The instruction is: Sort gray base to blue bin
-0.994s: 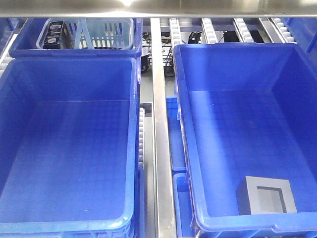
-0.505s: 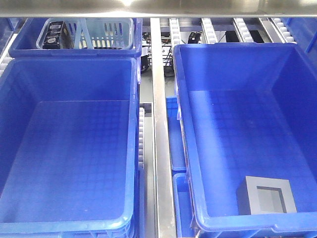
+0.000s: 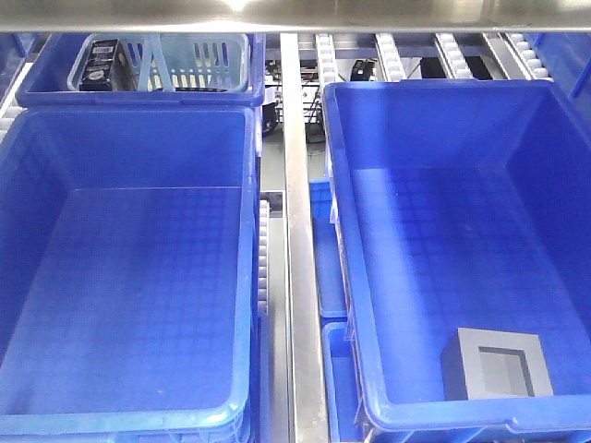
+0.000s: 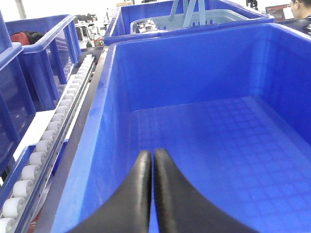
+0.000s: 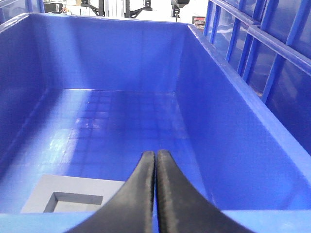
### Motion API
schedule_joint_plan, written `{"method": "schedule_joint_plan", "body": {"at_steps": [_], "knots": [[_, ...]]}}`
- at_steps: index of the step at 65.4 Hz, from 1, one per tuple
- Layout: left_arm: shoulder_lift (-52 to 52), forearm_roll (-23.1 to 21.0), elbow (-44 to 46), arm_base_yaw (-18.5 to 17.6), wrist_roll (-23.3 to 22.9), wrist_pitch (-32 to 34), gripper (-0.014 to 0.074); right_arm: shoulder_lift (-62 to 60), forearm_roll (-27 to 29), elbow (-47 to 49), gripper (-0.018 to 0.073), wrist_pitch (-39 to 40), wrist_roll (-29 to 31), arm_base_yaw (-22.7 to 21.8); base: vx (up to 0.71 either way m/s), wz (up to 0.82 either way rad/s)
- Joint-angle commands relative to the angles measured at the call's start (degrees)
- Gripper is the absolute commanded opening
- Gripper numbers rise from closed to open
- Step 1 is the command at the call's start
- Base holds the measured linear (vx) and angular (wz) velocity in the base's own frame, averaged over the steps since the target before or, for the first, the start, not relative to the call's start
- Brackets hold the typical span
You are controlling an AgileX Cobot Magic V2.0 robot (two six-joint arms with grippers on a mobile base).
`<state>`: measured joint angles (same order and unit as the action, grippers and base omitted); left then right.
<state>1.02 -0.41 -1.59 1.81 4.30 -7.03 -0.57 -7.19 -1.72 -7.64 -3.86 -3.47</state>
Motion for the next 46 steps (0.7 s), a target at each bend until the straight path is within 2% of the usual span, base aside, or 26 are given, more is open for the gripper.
{"method": "schedule_joint_plan", "body": {"at_steps": [1,46], "knots": [[0.4,-0.6,0.4,0.2,-0.1,4.4,-0.0006,-0.9,-0.5,-0.8,-0.0009,4.4,0.3,-0.1,0.0,0.0],[0.4,-0.6,0.4,0.2,-0.1,4.4,-0.0006,-0.9,-0.5,-0.8,-0.0009,4.4,0.3,-0.1,0.0,0.0]]}}
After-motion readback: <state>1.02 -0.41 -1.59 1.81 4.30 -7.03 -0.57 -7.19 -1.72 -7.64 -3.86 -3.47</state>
